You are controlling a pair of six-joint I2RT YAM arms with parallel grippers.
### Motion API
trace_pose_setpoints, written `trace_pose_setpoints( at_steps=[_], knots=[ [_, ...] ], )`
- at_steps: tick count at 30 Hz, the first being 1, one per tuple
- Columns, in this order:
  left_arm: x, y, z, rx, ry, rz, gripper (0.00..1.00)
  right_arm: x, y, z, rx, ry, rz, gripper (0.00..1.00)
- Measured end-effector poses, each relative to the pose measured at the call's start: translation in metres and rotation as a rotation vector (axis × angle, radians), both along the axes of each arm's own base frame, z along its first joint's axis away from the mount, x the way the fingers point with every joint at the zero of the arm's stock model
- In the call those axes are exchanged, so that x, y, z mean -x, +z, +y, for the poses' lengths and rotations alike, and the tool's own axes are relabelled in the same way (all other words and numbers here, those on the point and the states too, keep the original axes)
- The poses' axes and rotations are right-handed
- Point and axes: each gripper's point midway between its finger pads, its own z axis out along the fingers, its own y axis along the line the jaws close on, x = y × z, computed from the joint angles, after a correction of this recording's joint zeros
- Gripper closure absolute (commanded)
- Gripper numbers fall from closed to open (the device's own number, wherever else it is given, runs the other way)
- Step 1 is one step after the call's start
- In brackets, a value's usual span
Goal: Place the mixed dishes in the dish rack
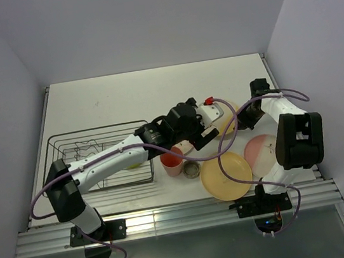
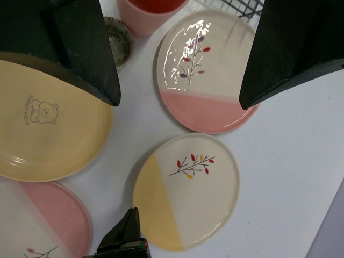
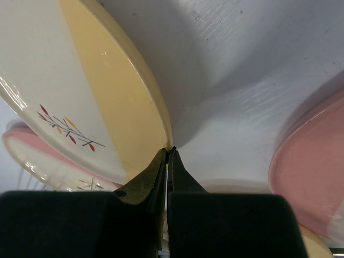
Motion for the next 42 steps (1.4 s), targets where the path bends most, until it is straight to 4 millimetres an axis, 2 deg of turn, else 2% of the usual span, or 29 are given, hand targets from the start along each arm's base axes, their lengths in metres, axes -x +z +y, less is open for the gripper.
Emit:
trace_pose_setpoints(
  at_steps=[8, 15, 26, 34, 38, 42],
  knots=[
    [-0.004, -0.045, -0.04, -0.031, -0.075, -0.006, 0.01, 0.007, 0.003, 0.008, -0.047, 0.021, 0.016, 1.0],
    [-0.006, -0.067, -0.065, -0.049, -0.094, -0.047, 0.01, 0.014, 0.007, 0.013, -0.086, 0.022, 0.038, 1.0],
    [-0.017, -0.078, -0.076, -0.059, -0.057, -0.128, 0.01, 0.017, 0.016, 0.021, -0.135, 0.027, 0.059, 1.0],
    [-0.017, -0.122, -0.076, -0.134, -0.054, -0.104, 0.01, 0.02, 0.016, 0.022, -0.145, 0.025, 0.071, 1.0],
    [-0.017, -0.137, -0.076, -0.163, -0.055, -0.104, 0.01, 0.02, 0.017, 0.022, -0.155, 0.021, 0.072, 1.0],
    [-0.025, -0.152, -0.075, -0.202, -0.024, -0.127, 0.01, 0.021, 0.018, 0.024, -0.165, 0.019, 0.075, 1.0]
  ],
)
